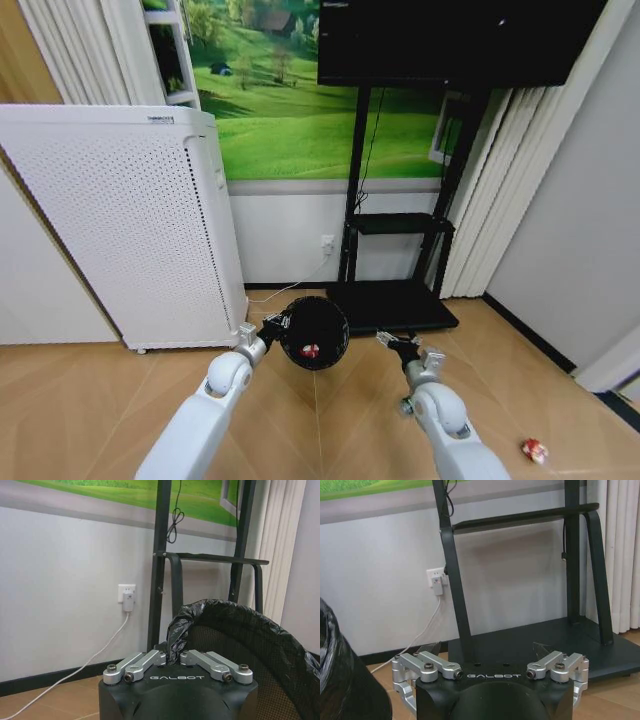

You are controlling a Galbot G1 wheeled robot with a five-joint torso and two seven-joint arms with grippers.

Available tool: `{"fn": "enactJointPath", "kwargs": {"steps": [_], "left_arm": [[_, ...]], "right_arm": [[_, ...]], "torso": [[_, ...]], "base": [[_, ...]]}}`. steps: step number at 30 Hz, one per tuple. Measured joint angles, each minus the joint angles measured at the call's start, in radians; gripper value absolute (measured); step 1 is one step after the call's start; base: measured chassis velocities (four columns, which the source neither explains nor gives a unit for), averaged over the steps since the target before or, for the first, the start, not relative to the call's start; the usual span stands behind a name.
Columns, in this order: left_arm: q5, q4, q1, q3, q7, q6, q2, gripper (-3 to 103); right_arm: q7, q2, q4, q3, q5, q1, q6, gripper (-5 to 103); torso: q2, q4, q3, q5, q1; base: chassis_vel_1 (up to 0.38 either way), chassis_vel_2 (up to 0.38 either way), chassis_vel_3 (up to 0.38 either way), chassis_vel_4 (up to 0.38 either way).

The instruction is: Pick up the trash bin and place the garbage on the floor into it.

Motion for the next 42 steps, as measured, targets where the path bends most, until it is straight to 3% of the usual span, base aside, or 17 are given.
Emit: {"fn": "enactJointPath", "kwargs": {"steps": [10, 14, 19, 25, 27, 28, 30, 32, 33, 42], "left_arm": [[-0.007, -0.006, -0.002, -0.005, 0.000, 0.003, 0.005, 7], [-0.008, -0.008, 0.001, -0.008, 0.002, 0.003, 0.002, 7], [-0.008, -0.012, 0.012, -0.013, 0.004, 0.004, -0.003, 7], [-0.008, -0.032, 0.021, -0.031, -0.001, 0.011, 0.001, 7], [-0.010, -0.048, 0.028, -0.042, -0.003, 0.014, -0.002, 7], [-0.010, -0.048, 0.028, -0.042, -0.003, 0.014, -0.002, 7], [-0.011, -0.058, 0.032, -0.050, -0.006, 0.017, -0.004, 7], [-0.011, -0.059, 0.033, -0.051, -0.007, 0.017, -0.004, 7], [-0.011, -0.066, 0.034, -0.050, -0.010, 0.020, -0.005, 7], [-0.010, -0.083, 0.037, -0.034, -0.023, 0.026, -0.028, 7]], "right_arm": [[-0.008, 0.004, -0.010, -0.009, -0.005, 0.000, 0.008, 100], [-0.018, 0.011, -0.012, -0.012, -0.054, -0.003, 0.047, 100], [-0.004, 0.014, 0.025, -0.008, -0.045, -0.015, 0.059, 100], [0.124, 0.010, 0.002, -0.030, 0.113, -0.032, 0.002, 100], [0.235, 0.033, -0.046, -0.057, 0.206, -0.038, -0.005, 100], [0.235, 0.033, -0.046, -0.057, 0.206, -0.038, -0.005, 100], [0.341, 0.055, -0.117, -0.076, 0.282, -0.031, -0.007, 100], [0.374, 0.060, -0.141, -0.081, 0.303, -0.025, -0.009, 100], [0.469, 0.076, -0.227, -0.097, 0.360, 0.002, -0.009, 100], [0.561, 0.117, -0.412, -0.121, 0.451, 0.076, -0.001, 100]], "torso": [[0.000, -0.0002, 0.000, 0.0000, 0.000], [0.000, -0.0002, 0.000, 0.0001, 0.000], [0.000, -0.0004, 0.000, -0.0003, 0.000], [0.000, 0.0005, 0.000, -0.0001, 0.000], [0.000, 0.0003, 0.000, 0.0001, 0.000], [0.000, 0.0003, 0.000, 0.0001, 0.000], [0.000, -0.0001, 0.000, 0.0000, 0.000], [0.000, -0.0001, 0.000, 0.0001, 0.000], [0.000, 0.0000, 0.000, 0.0001, 0.000], [0.000, 0.0000, 0.000, -0.0001, 0.000]], "base": [[-0.204, -0.209, 0.209, 0.204], [-0.178, -0.187, 0.177, 0.205], [-0.085, -0.099, 0.060, 0.074], [0.048, 0.041, -0.038, -0.034], [0.000, 0.000, 0.000, 0.000], [0.000, 0.000, 0.000, 0.000], [0.000, 0.000, 0.000, 0.000], [0.000, 0.000, 0.000, 0.000], [0.000, 0.000, 0.000, 0.000], [0.000, 0.000, 0.000, 0.000]]}}
